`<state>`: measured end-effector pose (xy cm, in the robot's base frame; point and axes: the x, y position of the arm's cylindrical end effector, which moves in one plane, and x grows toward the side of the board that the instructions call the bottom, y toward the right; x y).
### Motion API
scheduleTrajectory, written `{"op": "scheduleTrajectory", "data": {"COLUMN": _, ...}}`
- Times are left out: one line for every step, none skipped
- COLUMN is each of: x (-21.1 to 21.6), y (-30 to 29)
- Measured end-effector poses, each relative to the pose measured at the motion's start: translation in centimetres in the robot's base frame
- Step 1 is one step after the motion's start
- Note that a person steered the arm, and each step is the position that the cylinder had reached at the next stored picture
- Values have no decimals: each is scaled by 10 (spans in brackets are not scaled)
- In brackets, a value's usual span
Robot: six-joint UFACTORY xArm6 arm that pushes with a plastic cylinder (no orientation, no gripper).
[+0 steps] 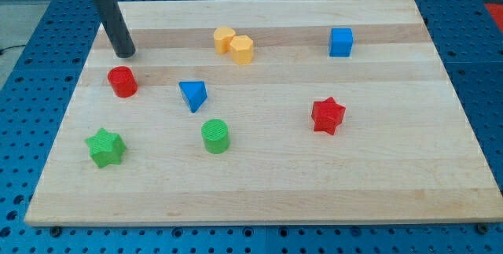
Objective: Slightly move the red circle to the left side of the blue triangle
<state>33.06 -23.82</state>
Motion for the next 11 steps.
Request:
{"op": "scheduleTrajectory", "data": {"x": 14, "y": -15}}
{"op": "scheduleTrajectory", "data": {"x": 53, "y": -17}}
{"op": "scheduleTrajectory", "data": {"x": 64, "y": -17}}
{"op": "scheduleTrajectory", "data": {"x": 73, "y": -2}}
{"op": "scheduleTrajectory", "data": {"x": 77, "y": 0}}
{"op": "scheduleTrajectory", "data": {"x": 78, "y": 1}}
{"op": "scheduleTrajectory", "data": {"x": 88, "y": 4}}
{"op": "scheduleTrajectory", "data": {"x": 88, "y": 5}}
{"op": "scheduleTrajectory", "data": {"x": 88, "y": 14}}
{"op": "scheduleTrajectory", "data": {"x": 92, "y": 10}}
{"op": "scheduleTrajectory", "data": {"x": 109, "y": -5}}
